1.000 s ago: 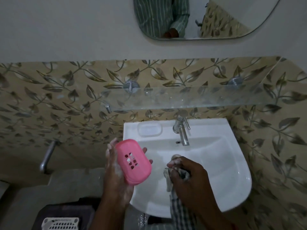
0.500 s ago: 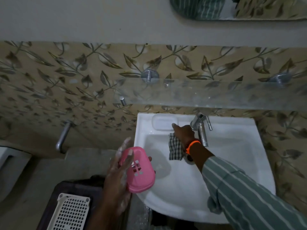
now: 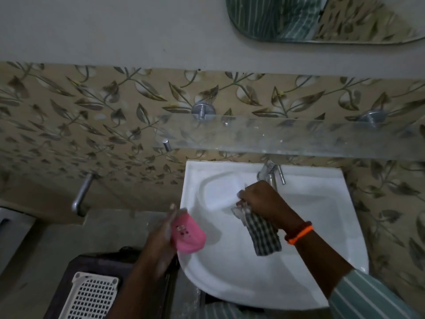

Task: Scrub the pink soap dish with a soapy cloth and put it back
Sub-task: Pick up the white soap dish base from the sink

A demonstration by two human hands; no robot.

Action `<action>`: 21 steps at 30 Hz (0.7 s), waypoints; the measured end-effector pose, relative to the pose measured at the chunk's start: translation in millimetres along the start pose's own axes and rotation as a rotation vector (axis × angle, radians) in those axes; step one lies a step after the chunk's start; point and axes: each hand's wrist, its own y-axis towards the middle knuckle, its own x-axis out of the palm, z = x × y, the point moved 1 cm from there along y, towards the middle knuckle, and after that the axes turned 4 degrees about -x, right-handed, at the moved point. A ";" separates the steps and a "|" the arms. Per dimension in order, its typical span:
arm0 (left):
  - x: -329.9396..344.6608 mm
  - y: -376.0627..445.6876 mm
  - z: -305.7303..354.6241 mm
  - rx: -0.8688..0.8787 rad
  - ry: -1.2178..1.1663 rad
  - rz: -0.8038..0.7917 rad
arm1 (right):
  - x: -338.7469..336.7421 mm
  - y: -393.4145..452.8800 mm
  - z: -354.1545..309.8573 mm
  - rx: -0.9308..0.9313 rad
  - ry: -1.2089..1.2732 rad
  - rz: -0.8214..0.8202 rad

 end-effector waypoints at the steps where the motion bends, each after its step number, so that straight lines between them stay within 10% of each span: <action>1: 2.2 1.7 4.9 -0.031 0.018 -0.062 | -3.7 -15.4 -3.2 -0.009 0.015 0.021; 7: 38.4 -30.0 7.2 -0.258 0.225 -0.519 | -5.4 -79.8 -23.9 -0.087 -0.144 -0.023; 21: 78.9 -75.4 -61.3 -0.118 -0.031 -0.408 | 17.5 -137.6 -31.0 -0.213 -0.208 0.595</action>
